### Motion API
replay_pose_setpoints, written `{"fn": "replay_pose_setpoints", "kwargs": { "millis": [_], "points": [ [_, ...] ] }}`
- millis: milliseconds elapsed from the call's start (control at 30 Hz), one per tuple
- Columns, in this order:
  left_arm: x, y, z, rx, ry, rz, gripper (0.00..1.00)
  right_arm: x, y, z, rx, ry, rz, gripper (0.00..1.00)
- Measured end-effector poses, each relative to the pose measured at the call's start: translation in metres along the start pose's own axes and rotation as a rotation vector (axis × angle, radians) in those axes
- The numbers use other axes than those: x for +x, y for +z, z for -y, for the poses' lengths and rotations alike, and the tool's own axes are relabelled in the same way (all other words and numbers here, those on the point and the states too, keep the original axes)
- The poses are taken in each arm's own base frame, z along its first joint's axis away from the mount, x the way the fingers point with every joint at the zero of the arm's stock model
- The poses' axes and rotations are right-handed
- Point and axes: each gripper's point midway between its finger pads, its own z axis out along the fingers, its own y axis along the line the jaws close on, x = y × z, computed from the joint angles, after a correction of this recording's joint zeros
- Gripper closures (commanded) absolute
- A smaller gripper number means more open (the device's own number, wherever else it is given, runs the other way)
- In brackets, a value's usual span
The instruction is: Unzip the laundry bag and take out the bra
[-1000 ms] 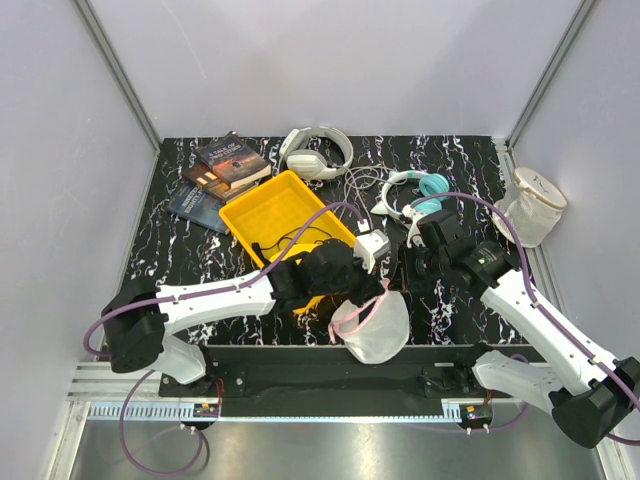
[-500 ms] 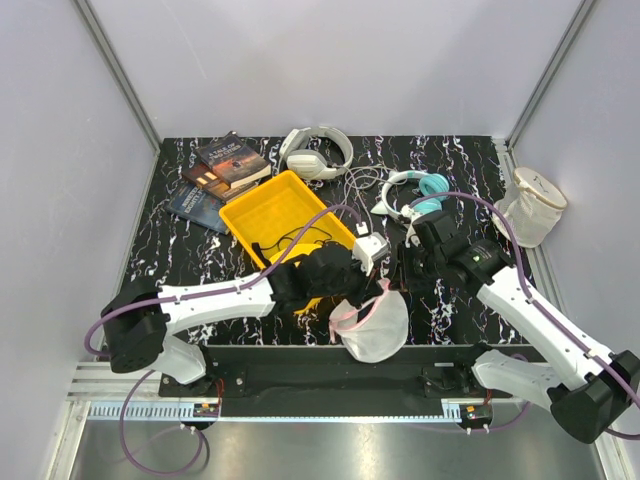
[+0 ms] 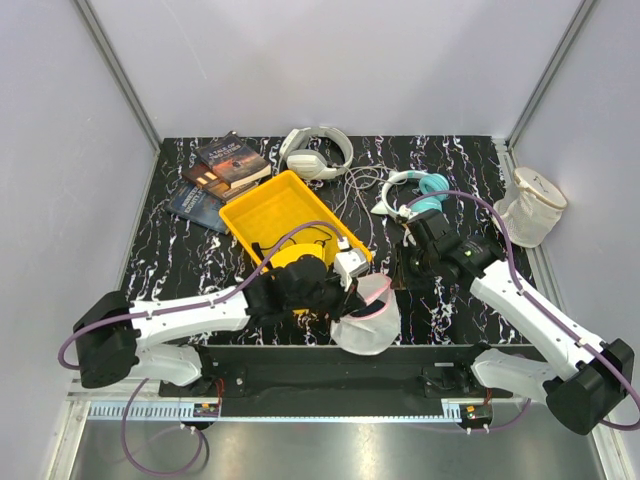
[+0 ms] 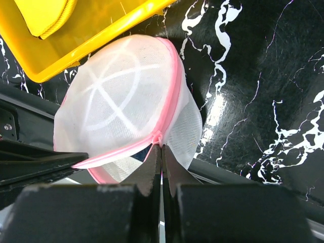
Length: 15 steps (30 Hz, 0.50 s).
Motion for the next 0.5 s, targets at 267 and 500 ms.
{"fn": "replay_pose_setpoints", "kwargs": {
  "millis": [267, 500],
  "points": [
    [0.0079, -0.0068, 0.0000, 0.003, -0.003, -0.006, 0.72, 0.0013, -0.0004, -0.0029, -0.018, -0.007, -0.007, 1.00],
    [0.0039, -0.0072, 0.0008, -0.008, -0.024, -0.016, 0.37, 0.0004, -0.0052, -0.0074, -0.048, -0.013, 0.005, 1.00]
  ]
}}
